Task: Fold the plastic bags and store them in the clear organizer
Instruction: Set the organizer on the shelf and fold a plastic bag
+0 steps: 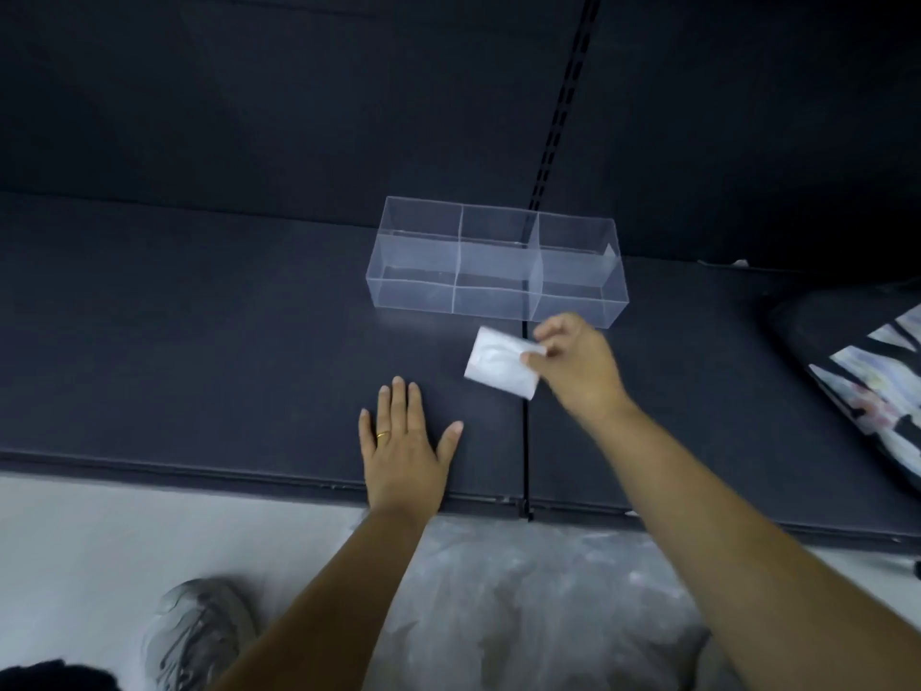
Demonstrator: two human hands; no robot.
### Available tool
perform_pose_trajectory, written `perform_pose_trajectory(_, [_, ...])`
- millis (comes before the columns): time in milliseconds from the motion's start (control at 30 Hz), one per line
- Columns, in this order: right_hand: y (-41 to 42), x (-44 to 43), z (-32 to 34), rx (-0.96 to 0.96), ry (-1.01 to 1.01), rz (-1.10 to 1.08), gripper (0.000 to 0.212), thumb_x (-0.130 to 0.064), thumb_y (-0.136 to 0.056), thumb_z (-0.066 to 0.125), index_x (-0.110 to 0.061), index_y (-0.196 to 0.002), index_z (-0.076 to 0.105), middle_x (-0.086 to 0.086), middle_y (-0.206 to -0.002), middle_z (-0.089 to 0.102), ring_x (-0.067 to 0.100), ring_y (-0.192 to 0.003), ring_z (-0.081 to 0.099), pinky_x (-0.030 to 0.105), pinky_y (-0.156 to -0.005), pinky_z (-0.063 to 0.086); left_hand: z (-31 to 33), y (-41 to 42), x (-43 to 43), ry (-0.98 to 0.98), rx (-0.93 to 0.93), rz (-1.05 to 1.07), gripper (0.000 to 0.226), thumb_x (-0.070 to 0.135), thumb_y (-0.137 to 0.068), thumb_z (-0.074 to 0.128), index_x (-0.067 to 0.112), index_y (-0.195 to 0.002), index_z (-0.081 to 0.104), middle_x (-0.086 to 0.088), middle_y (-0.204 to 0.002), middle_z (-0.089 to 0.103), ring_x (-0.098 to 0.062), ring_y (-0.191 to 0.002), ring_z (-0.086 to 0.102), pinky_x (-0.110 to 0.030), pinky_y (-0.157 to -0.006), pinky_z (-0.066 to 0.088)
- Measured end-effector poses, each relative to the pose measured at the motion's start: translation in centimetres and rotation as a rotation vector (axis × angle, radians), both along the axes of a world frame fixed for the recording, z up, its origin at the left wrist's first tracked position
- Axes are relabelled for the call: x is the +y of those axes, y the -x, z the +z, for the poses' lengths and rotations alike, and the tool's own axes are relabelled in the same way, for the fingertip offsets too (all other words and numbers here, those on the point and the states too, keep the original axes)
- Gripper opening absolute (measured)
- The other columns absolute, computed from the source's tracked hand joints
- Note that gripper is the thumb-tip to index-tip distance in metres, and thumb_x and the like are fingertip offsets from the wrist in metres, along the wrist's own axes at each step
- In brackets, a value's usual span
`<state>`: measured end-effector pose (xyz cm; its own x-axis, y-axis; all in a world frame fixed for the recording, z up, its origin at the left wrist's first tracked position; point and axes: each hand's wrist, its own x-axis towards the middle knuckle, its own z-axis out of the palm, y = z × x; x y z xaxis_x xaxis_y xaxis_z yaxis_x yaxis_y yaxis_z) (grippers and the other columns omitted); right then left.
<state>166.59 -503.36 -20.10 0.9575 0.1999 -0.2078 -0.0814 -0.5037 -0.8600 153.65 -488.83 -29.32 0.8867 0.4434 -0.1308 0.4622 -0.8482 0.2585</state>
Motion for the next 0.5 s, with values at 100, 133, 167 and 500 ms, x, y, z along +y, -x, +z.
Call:
perform_pose_trajectory(100, [-6.3, -2.1, 3.6, -0.060, -0.060, 0.078, 0.029, -0.004, -0.079, 0.074, -0.026, -0.086, 0.057, -0.002, -0.069, 0.058, 0.002, -0.059, 0.055, 0.010, -0.058, 0.044, -0.5, -0.5, -0.6, -0.078, 0.009, 0.027, 0.087, 0.068, -0.084, -0.017, 0.015, -0.152, -0.006, -0.003, -0.161, -0.006, -0.020, -0.147, -0.013, -0.045, -0.118, -0.010])
perform_pose_trajectory(133, [-8.3, -2.6, 4.3, -0.051, -0.080, 0.080, 0.027, -0.003, -0.078, 0.074, -0.024, -0.086, 0.059, -0.002, -0.071, 0.059, 0.001, -0.060, 0.056, 0.010, -0.061, 0.045, -0.6, -0.5, -0.8, -0.088, 0.001, 0.038, 0.086, 0.066, -0.084, -0.017, 0.015, -0.152, -0.005, -0.003, -0.161, -0.005, -0.020, -0.147, -0.012, -0.045, -0.118, -0.009])
perform_pose_trajectory(167, [-10.2, -3.0, 4.6, -0.032, -0.078, 0.075, 0.024, -0.003, -0.078, 0.075, -0.021, -0.088, 0.061, 0.000, -0.074, 0.061, 0.002, -0.064, 0.058, 0.013, -0.065, 0.047, -0.7, -0.5, -0.8, -0.091, -0.011, 0.047, 0.084, 0.064, -0.085, -0.015, 0.015, -0.152, -0.003, -0.003, -0.161, -0.002, -0.020, -0.147, -0.010, -0.045, -0.119, -0.008])
perform_pose_trajectory(500, [-16.2, -2.8, -1.3, -0.284, 0.643, 0.181, 0.016, -0.004, -0.078, 0.065, -0.016, -0.088, 0.060, 0.005, -0.090, 0.066, 0.025, -0.085, 0.061, 0.029, -0.072, 0.047, -0.9, -0.7, -1.1, -0.085, -0.089, 0.069, 0.073, 0.055, -0.092, 0.021, 0.007, -0.145, 0.037, -0.010, -0.153, 0.034, -0.026, -0.143, 0.026, -0.052, -0.116, 0.016])
